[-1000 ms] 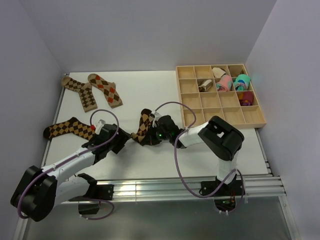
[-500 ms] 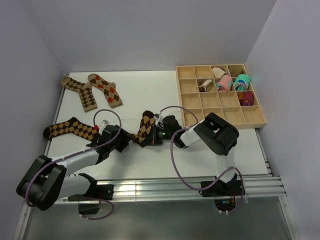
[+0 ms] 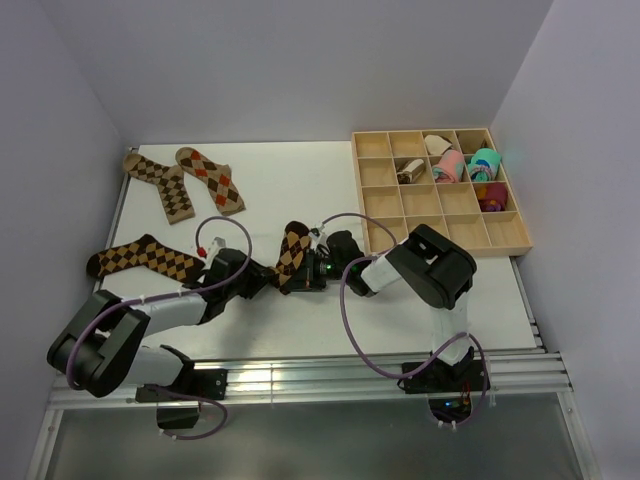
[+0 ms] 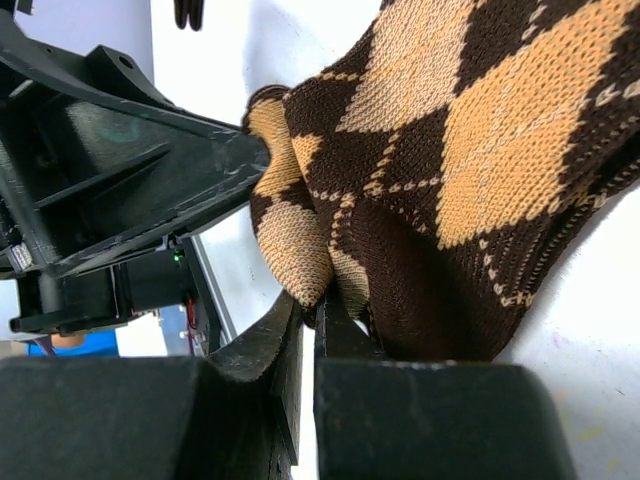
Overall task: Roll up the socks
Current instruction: Roll the sock at the center of the board.
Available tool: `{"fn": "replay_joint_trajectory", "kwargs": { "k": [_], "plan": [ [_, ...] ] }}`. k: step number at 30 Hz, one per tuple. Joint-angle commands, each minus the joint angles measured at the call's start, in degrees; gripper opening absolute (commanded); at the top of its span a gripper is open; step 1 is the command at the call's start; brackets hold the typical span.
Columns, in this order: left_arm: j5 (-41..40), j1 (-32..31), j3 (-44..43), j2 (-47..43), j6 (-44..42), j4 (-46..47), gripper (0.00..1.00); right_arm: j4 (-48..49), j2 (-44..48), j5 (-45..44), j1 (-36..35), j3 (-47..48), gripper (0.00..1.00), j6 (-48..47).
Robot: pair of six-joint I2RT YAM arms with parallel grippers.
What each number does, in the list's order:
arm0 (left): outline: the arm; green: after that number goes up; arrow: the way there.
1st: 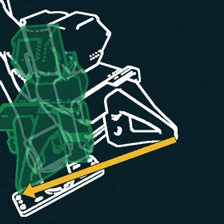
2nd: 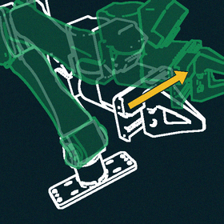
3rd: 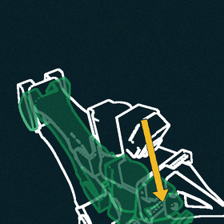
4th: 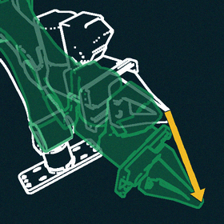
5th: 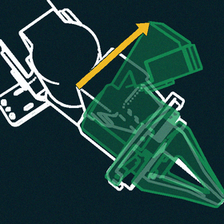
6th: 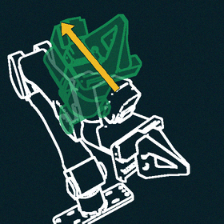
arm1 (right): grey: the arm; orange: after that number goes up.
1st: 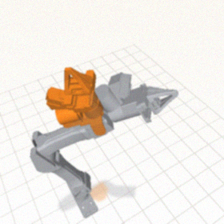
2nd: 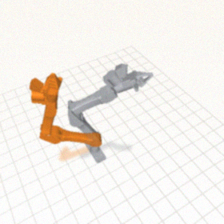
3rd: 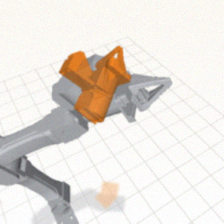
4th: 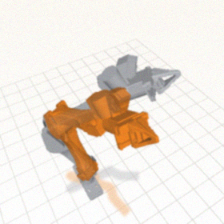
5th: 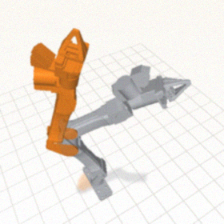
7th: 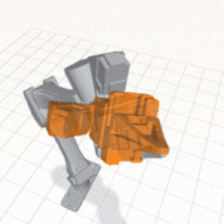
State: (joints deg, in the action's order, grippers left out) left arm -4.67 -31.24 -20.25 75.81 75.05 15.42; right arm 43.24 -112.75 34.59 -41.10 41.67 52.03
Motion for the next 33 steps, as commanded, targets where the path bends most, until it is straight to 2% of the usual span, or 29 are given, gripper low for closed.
{"fn": "replay_joint_trajectory", "kwargs": {
  "k": [1,5,7,10,11,13,14,16,19,22,26,33],
  "plan": [
    [0.36,-1.19,-0.93,2.84,0.01,-1.44,0.43,-2.8,-0.54,-0.92,0.32,1.04,0.0,-1.31],
    [0.18,-1.89,-1.72,5.04,0.45,-1.53,0.33,-6.41,0.42,-2.67,0.15,2.19,0.01,-3.86],
    [-0.08,-2.07,-2.94,6.27,0.54,-3.1,0.2,-10.43,1.39,-4.26,-0.29,3.15,0.06,-7.28],
    [-0.87,-2.33,-5.14,6.63,-0.42,-7.31,0.09,-16.58,4.98,-9.61,-1.52,4.03,0.23,-13.08],
    [-1.65,-2.33,-5.76,6.46,-0.77,-8.9,0.07,-18.18,7.78,-13.02,-2.66,4.12,0.32,-16.14],
    [-2.71,-2.33,-7.96,5.93,-2.44,-11.71,0.01,-22.65,10.69,-17.43,-3.89,4.82,0.39,-19.15],
    [-3.67,-2.33,-8.75,5.75,-2.88,-14.95,0.0,-23.72,12.19,-19.54,-4.68,4.82,0.46,-22.47],
    [-4.29,-2.33,-10.94,5.31,-4.37,-17.86,0.0,-26.35,16.41,-27.01,-7.14,5.17,0.51,-26.0],
    [-4.65,-2.33,-12.53,4.52,-5.87,-20.95,0.0,-26.81,20.19,-36.15,-11.01,5.09,0.53,-32.77],
    [-5.09,-2.33,-13.76,4.26,-6.58,-23.41,0.0,-24.1,21.34,-39.68,-13.99,4.91,0.55,-38.22],
    [-4.83,-2.42,-14.03,3.91,-6.4,-24.12,0.0,-21.54,19.42,-40.48,-16.11,5.96,0.55,-43.58],
    [-4.48,-2.33,-14.2,3.38,-6.14,-24.82,0.0,-20.31,13.17,-39.07,-19.01,9.04,0.53,-46.49]
  ]
}}
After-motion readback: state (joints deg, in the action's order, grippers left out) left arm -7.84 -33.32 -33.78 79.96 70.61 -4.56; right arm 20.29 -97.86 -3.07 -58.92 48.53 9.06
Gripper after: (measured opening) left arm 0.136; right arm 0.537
